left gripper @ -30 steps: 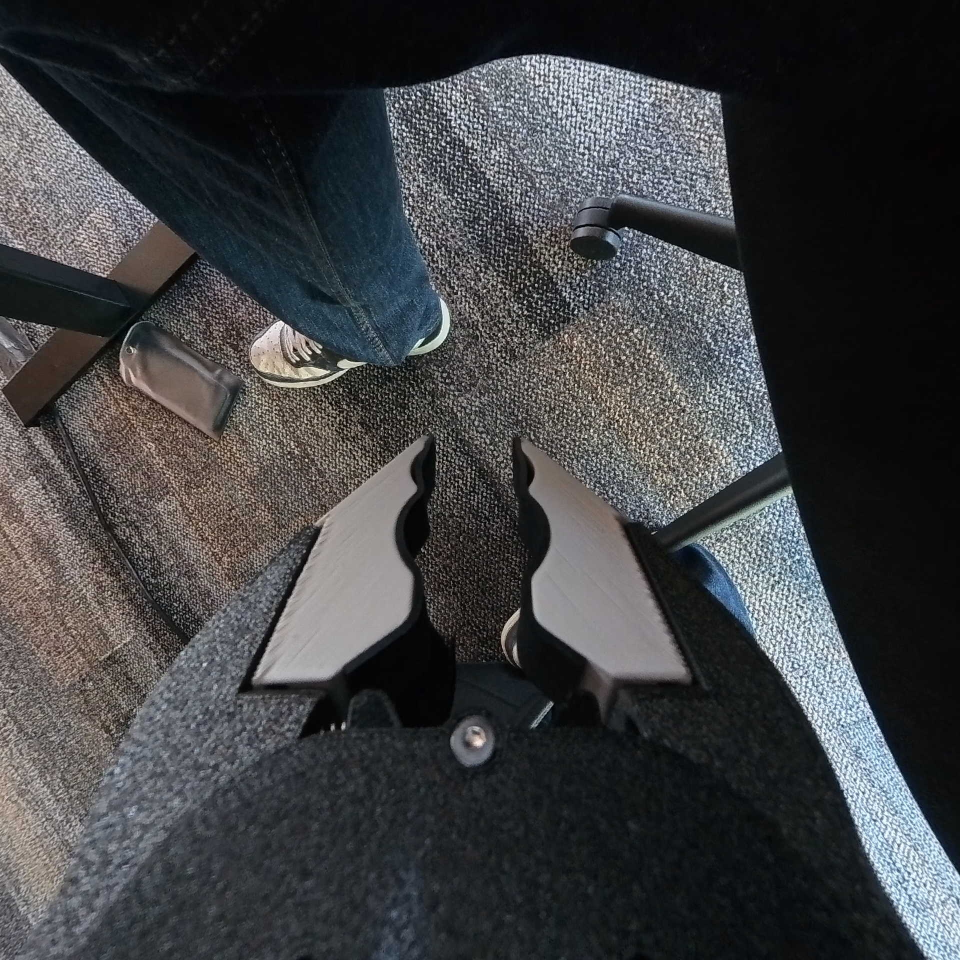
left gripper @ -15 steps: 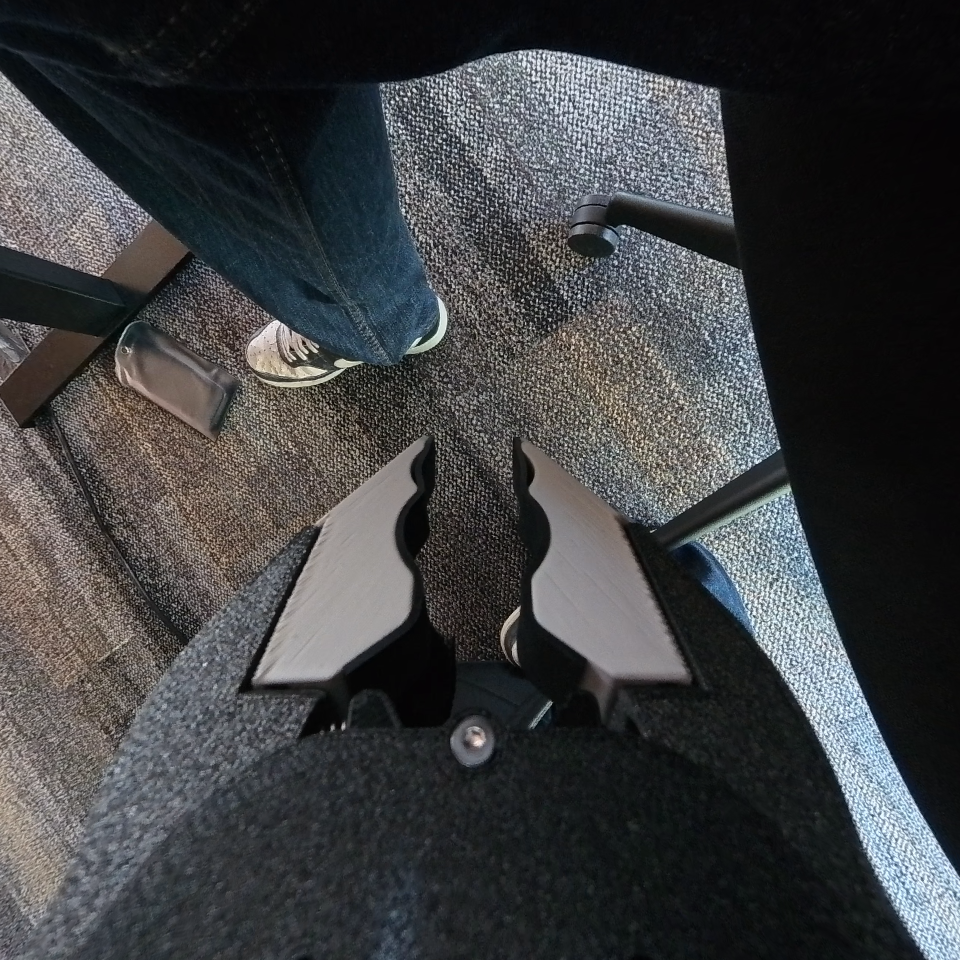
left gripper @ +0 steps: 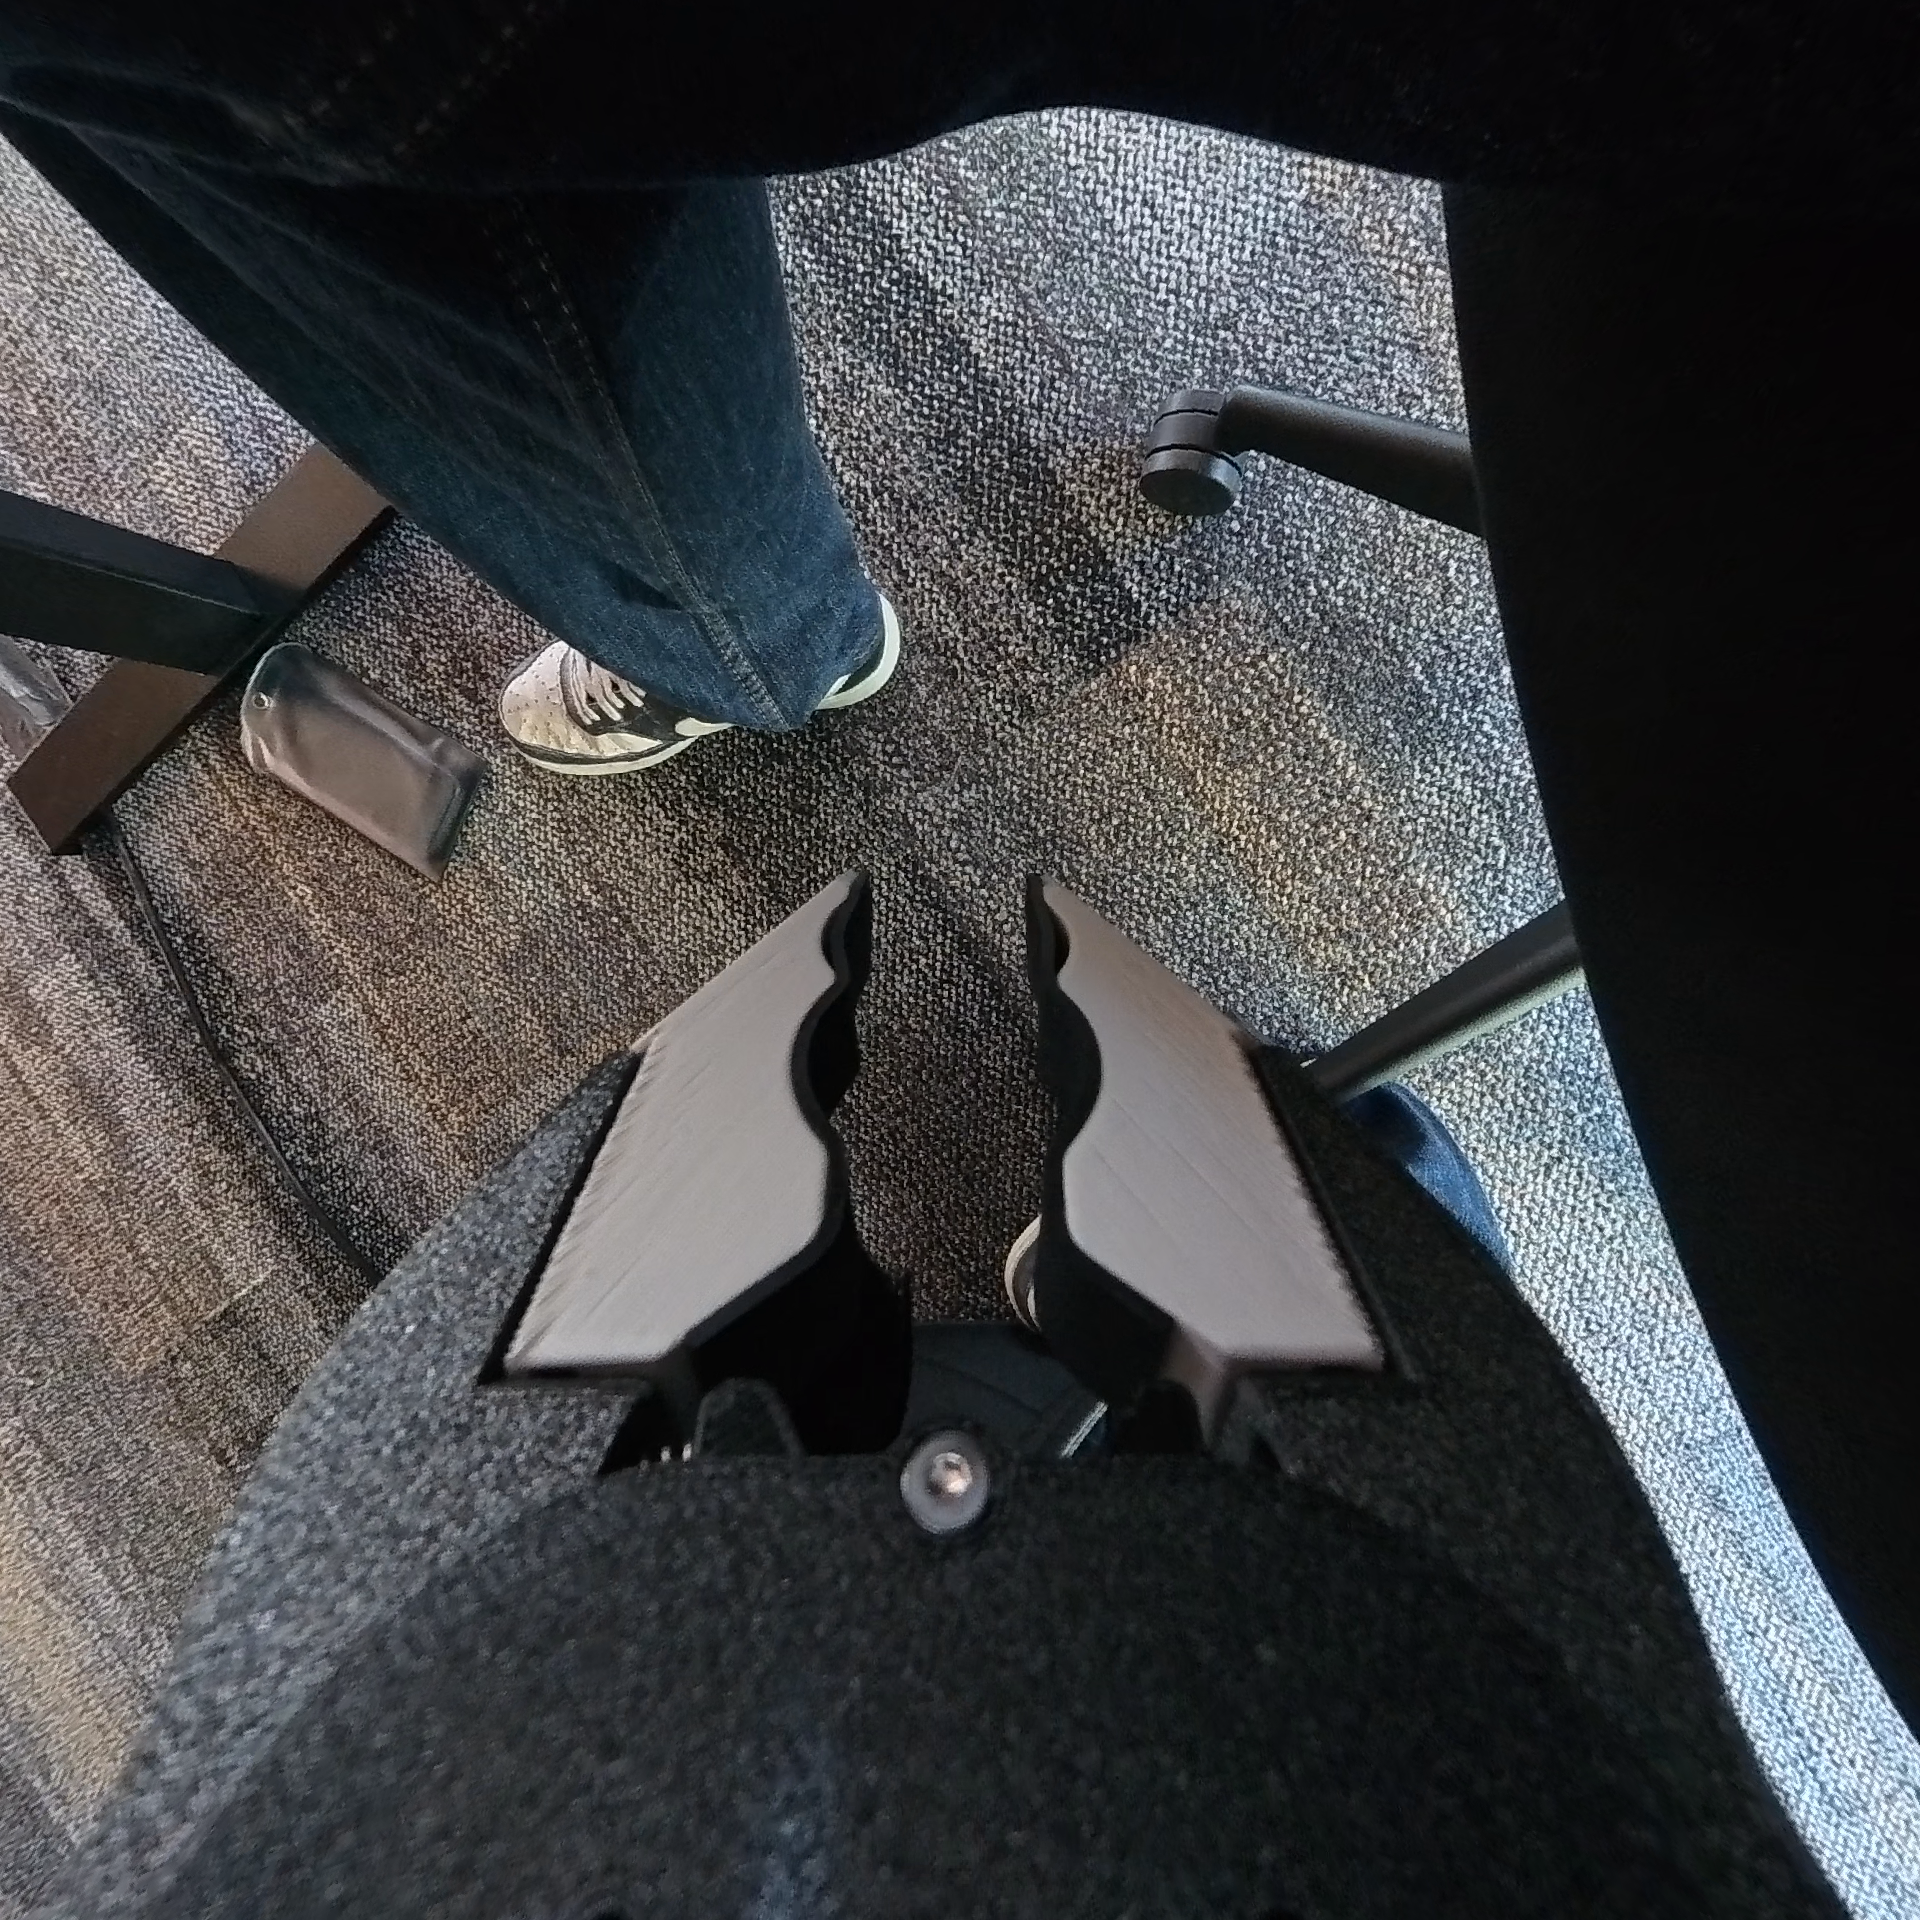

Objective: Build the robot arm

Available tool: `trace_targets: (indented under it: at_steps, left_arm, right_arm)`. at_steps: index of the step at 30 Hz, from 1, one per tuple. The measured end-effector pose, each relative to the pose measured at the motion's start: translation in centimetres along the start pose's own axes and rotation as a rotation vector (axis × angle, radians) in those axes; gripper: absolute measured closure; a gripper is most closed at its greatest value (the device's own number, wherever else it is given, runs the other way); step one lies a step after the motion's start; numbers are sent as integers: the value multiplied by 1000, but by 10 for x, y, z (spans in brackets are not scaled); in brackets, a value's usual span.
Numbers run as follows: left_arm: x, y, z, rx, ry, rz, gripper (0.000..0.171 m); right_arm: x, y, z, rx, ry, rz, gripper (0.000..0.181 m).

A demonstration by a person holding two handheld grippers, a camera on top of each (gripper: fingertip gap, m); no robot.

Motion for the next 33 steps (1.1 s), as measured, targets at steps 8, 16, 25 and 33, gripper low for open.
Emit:
trace_targets:
  at_steps: [8,16,25,33]
  left_arm:
    - [0,0,0,1,-1,1,143]
    - [0,0,-1,3,-2,3,144]
    - [0,0,-1,7,-2,5,143]
    - [1,1,-2,5,0,8,144]
  right_arm:
    - [-2,-9,12,-107,60,12,161]
    - [6,-15,27,-282,172,104,161]
    - [11,-17,32,-244,184,157,162]
    - [9,-13,28,-153,183,131,161]
Point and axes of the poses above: each gripper's, where its closed fingertips meet, x out along the fingers, y out of its underside, z = x × y across the jaws, the point moved 4 cm from there along -x, back along the fingers, and after that the axes turned 4 degrees about -x, right-handed, at the moved point
